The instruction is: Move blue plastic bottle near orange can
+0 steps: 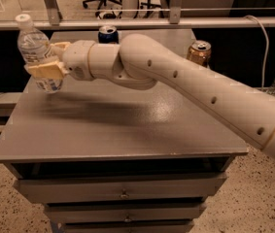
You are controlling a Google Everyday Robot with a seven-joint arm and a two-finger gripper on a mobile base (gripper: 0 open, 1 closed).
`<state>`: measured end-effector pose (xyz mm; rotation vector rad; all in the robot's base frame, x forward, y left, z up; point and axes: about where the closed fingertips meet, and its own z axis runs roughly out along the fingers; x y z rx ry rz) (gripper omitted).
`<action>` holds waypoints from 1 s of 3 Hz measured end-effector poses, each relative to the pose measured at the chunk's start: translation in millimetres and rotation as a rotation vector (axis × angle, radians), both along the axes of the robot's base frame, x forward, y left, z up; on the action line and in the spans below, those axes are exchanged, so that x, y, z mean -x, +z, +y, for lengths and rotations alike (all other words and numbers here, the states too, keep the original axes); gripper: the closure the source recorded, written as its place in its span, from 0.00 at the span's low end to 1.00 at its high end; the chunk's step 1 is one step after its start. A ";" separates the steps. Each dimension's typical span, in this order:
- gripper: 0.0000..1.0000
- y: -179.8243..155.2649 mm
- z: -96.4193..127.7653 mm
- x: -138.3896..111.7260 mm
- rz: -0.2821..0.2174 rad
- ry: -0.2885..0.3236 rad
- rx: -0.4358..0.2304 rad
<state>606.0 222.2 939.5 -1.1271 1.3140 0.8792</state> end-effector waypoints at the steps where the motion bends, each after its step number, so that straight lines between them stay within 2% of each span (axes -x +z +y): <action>1: 1.00 3.8 -69.6 3.8 -0.001 -0.122 0.022; 2: 1.00 -2.4 -153.6 11.3 0.009 -0.261 0.058; 3: 1.00 -1.9 -158.5 10.5 0.009 -0.270 0.057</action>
Offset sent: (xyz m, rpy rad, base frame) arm -0.0206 -0.2425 -0.0120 -0.0970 0.0252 -0.4022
